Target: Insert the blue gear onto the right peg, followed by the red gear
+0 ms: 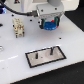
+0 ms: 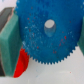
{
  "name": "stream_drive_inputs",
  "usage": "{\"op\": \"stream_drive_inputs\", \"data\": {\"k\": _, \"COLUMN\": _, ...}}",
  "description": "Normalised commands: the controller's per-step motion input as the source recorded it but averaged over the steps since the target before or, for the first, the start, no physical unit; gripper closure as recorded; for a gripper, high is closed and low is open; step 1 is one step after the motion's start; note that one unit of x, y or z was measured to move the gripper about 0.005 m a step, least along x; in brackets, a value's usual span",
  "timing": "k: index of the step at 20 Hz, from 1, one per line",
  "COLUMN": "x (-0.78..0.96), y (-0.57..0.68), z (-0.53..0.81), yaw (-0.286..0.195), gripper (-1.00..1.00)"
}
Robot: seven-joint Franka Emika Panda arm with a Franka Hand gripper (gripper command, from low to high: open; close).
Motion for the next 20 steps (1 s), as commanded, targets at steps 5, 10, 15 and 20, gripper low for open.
{"op": "stream_drive_inputs", "data": {"k": 5, "x": 0.74, "y": -0.10, "z": 0.43, "yaw": 0.000, "gripper": 1.00}}
{"op": "stream_drive_inputs", "data": {"k": 10, "x": 0.80, "y": -0.14, "z": 0.43, "yaw": 0.000, "gripper": 1.00}}
{"op": "stream_drive_inputs", "data": {"k": 15, "x": 0.80, "y": -0.12, "z": 0.35, "yaw": 0.000, "gripper": 1.00}}
{"op": "stream_drive_inputs", "data": {"k": 20, "x": 0.79, "y": -0.15, "z": 0.22, "yaw": 0.000, "gripper": 1.00}}
